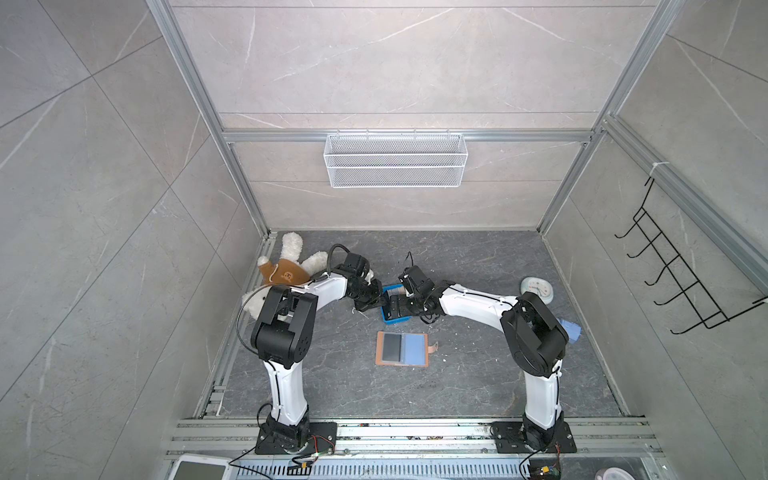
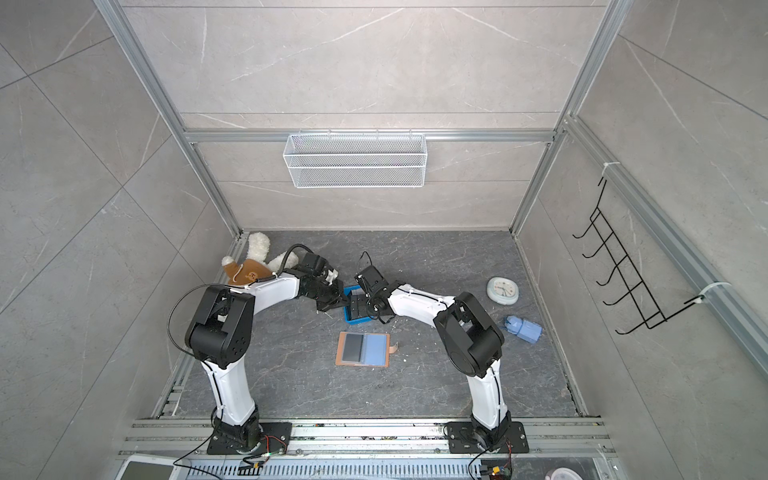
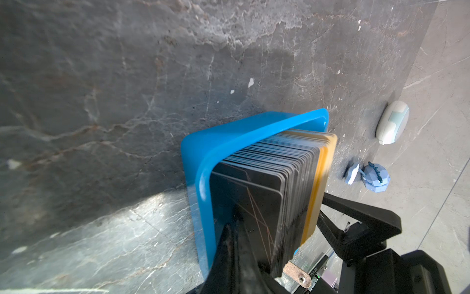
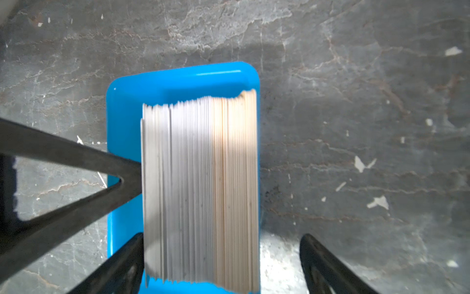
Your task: Put the credit cards into the card holder
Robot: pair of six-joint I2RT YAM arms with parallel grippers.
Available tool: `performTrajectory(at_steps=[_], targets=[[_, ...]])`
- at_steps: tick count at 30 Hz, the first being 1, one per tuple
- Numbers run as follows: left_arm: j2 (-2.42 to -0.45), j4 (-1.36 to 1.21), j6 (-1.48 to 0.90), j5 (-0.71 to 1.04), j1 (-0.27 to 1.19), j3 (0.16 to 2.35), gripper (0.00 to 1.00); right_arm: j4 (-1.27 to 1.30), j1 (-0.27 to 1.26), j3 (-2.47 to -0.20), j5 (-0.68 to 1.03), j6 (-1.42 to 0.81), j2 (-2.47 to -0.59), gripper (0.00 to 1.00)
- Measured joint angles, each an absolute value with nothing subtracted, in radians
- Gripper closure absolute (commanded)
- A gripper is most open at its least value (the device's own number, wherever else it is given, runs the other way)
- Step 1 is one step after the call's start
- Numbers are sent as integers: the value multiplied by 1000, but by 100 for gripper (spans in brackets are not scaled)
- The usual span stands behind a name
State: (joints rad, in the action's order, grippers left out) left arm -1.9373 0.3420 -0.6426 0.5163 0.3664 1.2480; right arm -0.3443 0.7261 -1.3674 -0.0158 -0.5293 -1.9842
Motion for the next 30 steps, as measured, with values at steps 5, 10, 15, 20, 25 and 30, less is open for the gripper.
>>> performTrajectory(at_steps=[5,10,15,20,25,30], targets=[[-1938,345,-642,516,367,1251,99,-348,726,-1348,-28,-522,-1949,6],[-1938,345,-638,516,367,1251,98,-352,724,-1338,-42,-519,-1926,6],[-1950,352,-636,522,366,1264,85,-356,724,-1332,-45,-513,-1915,6],[-1954,352,-629,537,369,1279,81,-366,723,-1332,-49,-504,-1905,7],[-1955,351,-629,540,373,1279,82,-371,722,-1325,-45,-504,-1883,8],[-1957,348,-629,545,373,1279,82,-369,720,-1314,-21,-506,-1842,16]])
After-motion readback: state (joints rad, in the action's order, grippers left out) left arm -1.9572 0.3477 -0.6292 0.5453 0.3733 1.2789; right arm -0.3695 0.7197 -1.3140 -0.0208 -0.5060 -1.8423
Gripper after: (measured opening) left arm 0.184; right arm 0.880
